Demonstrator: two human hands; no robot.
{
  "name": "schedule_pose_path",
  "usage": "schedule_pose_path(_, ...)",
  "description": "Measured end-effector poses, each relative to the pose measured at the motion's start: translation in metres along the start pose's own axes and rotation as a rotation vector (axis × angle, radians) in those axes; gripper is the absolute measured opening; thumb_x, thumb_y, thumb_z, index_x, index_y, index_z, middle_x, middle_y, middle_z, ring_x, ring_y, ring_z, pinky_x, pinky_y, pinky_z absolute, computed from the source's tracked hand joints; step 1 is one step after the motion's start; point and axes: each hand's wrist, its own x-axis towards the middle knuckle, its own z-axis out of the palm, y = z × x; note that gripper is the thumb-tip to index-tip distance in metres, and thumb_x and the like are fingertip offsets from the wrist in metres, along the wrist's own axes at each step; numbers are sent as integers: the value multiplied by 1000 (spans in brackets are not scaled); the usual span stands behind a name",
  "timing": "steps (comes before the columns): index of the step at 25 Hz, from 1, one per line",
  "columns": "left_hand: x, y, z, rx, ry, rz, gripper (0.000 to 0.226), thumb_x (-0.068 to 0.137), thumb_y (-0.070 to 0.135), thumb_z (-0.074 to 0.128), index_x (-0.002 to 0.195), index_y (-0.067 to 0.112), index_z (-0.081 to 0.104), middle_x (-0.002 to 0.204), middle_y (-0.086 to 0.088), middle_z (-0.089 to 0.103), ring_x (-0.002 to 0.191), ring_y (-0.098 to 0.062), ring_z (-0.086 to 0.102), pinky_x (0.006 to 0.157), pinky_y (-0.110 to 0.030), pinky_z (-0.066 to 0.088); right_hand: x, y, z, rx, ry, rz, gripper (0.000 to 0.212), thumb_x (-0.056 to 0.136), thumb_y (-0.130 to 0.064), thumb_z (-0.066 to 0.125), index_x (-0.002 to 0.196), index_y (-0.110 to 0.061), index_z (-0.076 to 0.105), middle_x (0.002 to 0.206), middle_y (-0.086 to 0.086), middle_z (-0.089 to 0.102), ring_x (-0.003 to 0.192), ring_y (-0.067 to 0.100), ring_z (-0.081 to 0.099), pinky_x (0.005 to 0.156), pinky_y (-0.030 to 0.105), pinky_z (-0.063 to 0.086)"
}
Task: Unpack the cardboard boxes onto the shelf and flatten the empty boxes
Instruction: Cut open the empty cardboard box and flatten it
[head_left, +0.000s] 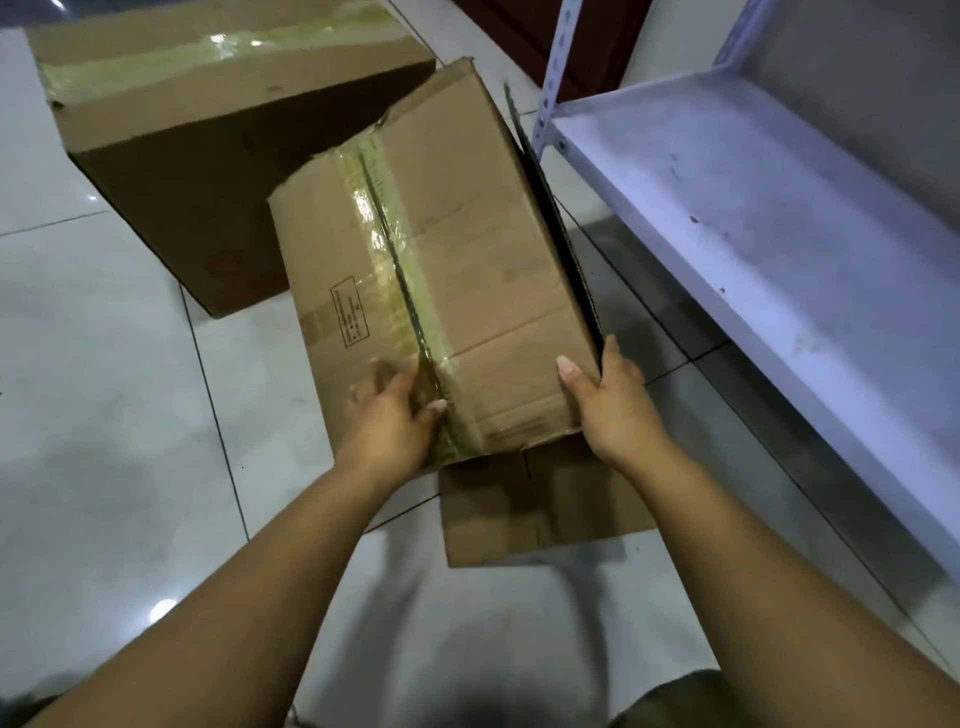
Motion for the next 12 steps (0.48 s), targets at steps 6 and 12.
schedule_pose_path(6, 8, -22, 3, -24, -74, -156, 85, 79, 65, 57, 140, 63, -2, 157, 1, -20, 141, -48, 1, 115, -59, 15, 5, 7, -1, -67, 5, -27, 71, 98, -53, 34, 155, -20, 8, 159, 5, 18, 143, 27, 24, 116, 44, 25)
schedule_pose_path(12, 7, -44, -5, -356, -84, -285, 116, 58, 63, 69, 145, 53, -6, 149, -10, 9, 137, -38, 23, 111, -45, 29, 5, 11, 11, -116, 8, -75, 70, 96, -58, 34, 154, -21, 17, 150, 9, 33, 134, 30, 39, 109, 48, 37)
